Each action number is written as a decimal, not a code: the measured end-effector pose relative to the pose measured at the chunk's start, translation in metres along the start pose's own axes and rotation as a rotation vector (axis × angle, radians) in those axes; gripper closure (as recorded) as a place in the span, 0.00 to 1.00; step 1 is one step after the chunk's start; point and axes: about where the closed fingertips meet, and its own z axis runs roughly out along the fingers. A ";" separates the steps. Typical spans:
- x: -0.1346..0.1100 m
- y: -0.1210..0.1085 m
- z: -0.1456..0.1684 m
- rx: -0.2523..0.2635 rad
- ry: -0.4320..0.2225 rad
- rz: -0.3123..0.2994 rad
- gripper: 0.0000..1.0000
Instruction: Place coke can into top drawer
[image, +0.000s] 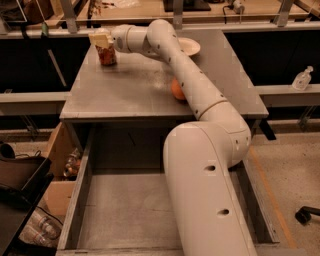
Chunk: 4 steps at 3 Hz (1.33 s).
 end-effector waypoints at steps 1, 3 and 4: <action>-0.004 -0.001 -0.003 0.009 0.009 -0.002 1.00; -0.081 -0.011 -0.068 0.133 0.013 -0.090 1.00; -0.110 -0.006 -0.098 0.177 0.007 -0.119 1.00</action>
Offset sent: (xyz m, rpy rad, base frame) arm -0.0107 -0.0806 0.1068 -0.0863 -0.0876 -0.1545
